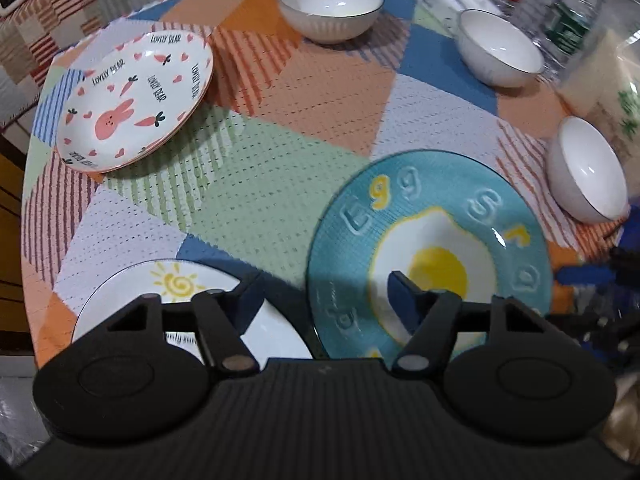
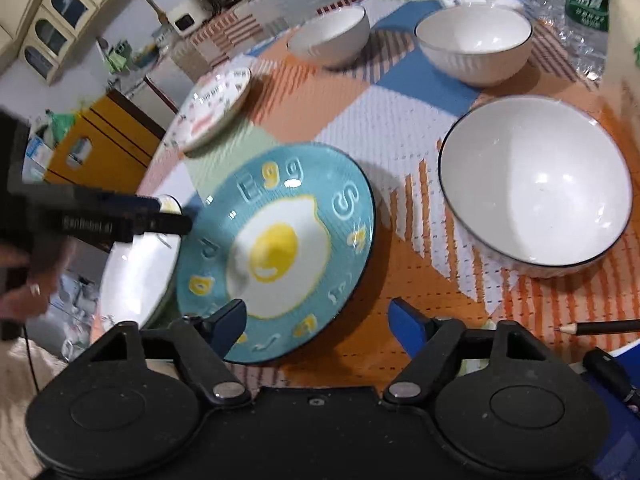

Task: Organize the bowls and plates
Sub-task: 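Grasp the rim of the blue egg plate with both tools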

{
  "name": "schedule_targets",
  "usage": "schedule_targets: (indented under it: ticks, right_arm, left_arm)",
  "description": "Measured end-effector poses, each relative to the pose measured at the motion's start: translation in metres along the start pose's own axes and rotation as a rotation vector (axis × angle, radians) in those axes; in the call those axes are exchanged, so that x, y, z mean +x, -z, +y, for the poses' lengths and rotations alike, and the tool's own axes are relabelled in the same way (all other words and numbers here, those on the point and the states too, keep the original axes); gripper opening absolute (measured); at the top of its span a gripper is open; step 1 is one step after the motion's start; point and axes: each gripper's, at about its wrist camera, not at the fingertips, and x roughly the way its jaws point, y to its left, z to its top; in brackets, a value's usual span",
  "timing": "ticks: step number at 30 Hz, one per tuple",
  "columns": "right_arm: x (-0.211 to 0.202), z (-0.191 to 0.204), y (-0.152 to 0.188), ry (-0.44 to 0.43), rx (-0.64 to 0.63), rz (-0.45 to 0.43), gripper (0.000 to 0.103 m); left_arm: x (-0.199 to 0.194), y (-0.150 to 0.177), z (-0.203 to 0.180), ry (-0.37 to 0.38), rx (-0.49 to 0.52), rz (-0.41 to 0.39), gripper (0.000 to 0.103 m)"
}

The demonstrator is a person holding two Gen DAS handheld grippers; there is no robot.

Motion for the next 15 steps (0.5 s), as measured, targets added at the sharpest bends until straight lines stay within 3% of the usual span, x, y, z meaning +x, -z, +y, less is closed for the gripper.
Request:
schedule_targets:
  ticks: [6, 8, 10, 15]
  right_arm:
    - [0.016, -0.006, 0.002, 0.020, -0.019, -0.017, 0.056]
    - [0.017, -0.005, 0.001, 0.017, -0.033, -0.014, 0.045]
    - [0.017, -0.009, 0.000, 0.011, -0.011, -0.006, 0.022]
    - [0.017, -0.019, 0.002, -0.016, 0.070, -0.031, 0.019]
  left_arm:
    - [0.022, -0.005, -0.001, 0.029, 0.070, 0.037, 0.043]
    - [0.026, -0.004, 0.000, 0.045, 0.070, 0.058, 0.030]
    - [0.030, -0.002, 0.001, 0.046, 0.063, 0.066, 0.027]
    - [0.034, 0.002, 0.007, 0.073, 0.023, 0.059, 0.026]
